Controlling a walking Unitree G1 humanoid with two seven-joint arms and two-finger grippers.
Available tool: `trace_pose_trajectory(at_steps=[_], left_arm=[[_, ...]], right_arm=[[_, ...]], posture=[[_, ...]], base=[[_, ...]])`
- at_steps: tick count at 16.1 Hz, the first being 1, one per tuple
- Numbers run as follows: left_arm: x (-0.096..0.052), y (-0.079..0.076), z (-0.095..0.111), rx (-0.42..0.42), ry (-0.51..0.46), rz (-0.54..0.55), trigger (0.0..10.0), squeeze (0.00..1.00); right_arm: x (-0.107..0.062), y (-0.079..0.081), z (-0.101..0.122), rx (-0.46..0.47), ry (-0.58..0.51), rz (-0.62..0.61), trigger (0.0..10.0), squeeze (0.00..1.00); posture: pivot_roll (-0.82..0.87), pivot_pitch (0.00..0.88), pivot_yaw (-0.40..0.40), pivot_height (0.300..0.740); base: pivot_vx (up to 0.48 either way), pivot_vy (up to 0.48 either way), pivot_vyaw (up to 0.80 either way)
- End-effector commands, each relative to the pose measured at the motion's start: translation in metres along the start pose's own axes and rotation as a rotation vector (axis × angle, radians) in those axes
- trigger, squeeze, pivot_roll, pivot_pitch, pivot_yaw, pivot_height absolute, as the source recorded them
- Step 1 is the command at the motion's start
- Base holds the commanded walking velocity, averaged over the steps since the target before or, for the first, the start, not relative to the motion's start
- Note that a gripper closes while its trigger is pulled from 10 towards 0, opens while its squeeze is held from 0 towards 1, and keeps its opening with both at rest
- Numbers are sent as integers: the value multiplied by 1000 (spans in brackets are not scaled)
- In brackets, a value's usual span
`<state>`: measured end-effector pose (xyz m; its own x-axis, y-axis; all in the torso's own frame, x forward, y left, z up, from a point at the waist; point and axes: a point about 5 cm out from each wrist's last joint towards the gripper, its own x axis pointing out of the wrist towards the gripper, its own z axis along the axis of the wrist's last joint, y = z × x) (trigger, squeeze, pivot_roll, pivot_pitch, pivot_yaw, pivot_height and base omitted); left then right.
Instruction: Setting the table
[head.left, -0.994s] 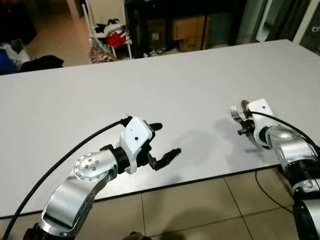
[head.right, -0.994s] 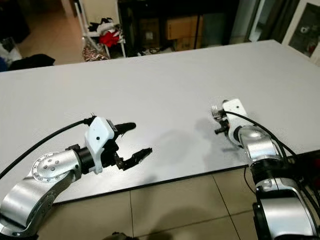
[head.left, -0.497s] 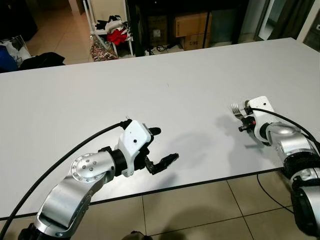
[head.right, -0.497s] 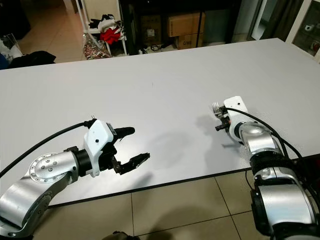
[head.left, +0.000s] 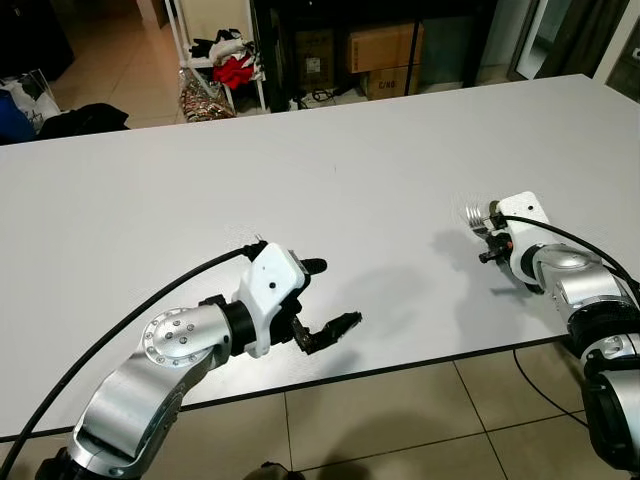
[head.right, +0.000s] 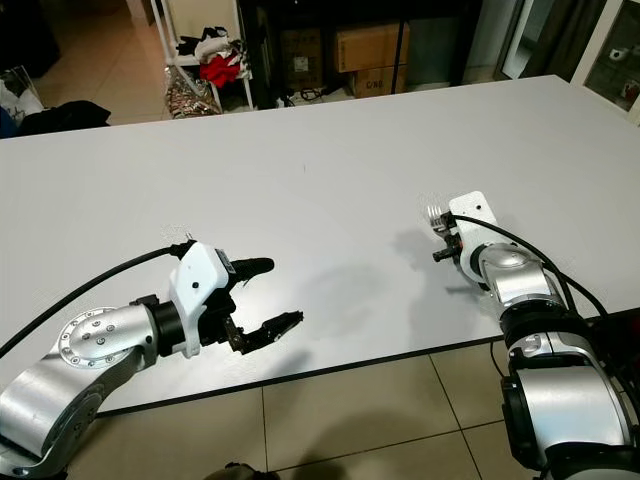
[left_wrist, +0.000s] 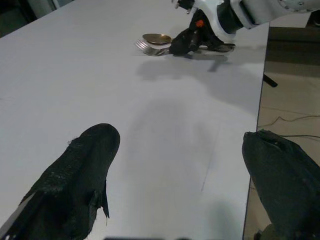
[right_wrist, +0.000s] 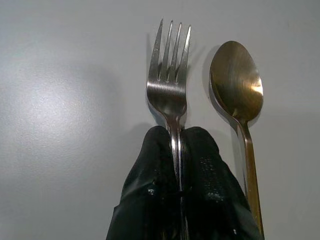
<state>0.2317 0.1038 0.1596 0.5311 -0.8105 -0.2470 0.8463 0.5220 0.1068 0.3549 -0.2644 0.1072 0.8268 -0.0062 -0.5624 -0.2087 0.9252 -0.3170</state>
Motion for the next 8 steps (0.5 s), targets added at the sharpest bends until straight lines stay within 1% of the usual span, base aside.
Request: trace_pose_trajectory(at_steps=[1,6,7,8], left_arm=[[1,0,1,6,7,-11,10000,0],[1,1,1,8,11,-20,10000,0],[0,1,1,9,10,-21,10000,0],[1,0,1,8,11,-28,10000,0]], right_arm=[[2,7,-13,28,59,13,10000,0],[2,12,-17,62,80,18,10000,0],[1,16,-18,67,81,26,10000,0],[1,17,-18,86,90,19,10000,0]], posture=[[-80,33,100,740],[-79,34,98,740],[-77,34,96,740],[-80,34,98,740]], base=[[0,0,0],[0,0,0],[0,0,0],[0,0,0]])
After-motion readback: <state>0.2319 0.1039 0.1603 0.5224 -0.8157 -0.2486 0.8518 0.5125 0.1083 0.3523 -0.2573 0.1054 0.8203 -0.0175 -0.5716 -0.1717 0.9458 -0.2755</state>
